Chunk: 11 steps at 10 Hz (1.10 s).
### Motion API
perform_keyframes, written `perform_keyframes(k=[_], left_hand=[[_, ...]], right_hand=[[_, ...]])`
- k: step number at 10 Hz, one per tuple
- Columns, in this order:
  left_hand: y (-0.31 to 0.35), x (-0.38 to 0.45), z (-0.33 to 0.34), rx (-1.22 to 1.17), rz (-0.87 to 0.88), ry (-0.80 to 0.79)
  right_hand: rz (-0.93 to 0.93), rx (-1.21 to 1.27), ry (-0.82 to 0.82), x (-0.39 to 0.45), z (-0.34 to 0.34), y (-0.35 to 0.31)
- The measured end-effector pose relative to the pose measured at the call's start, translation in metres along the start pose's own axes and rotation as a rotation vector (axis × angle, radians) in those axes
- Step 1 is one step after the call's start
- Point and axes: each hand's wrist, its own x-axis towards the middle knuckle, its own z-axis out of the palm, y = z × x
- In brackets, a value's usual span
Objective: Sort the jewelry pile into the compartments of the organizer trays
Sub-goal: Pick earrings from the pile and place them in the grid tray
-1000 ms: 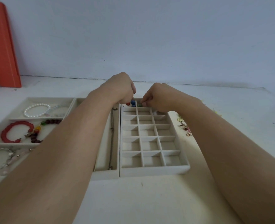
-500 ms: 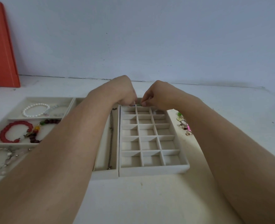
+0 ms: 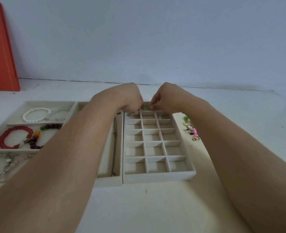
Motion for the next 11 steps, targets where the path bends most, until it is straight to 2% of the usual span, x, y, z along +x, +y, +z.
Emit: perform_keyframes(k=[2, 3, 4, 5, 6, 9, 11], left_hand=[[0.005, -0.008, -0.001, 0.089, 0.021, -0.051], [0.004, -0.007, 0.003, -0.011, -0.01, -0.024], [0.002, 0.0, 0.004, -0.015, -0.002, -0.027], [0.001, 0.0, 0.005, 0.0, -0.011, -0.025], [0.002, -0.002, 0.004, 0.004, 0.001, -0.026], [0.009, -0.009, -0.001, 0.26, 0.06, -0.096], [0.007, -0.004, 0.002, 0.228, 0.055, -0.08]], right_hand=[[-0.006, -0.001, -0.058, -0.004, -0.005, 0.001], [-0.014, -0.046, -0.079, -0.007, -0.013, -0.001], [-0.006, -0.04, -0.008, -0.007, -0.017, 0.002], [0.0, -0.055, -0.034, -0.006, -0.014, 0.001], [0.0, -0.101, -0.04, -0.007, -0.014, -0.002], [-0.063, -0.356, -0.014, -0.011, -0.01, -0.012], [-0.09, -0.468, -0.034, -0.019, -0.007, -0.019]])
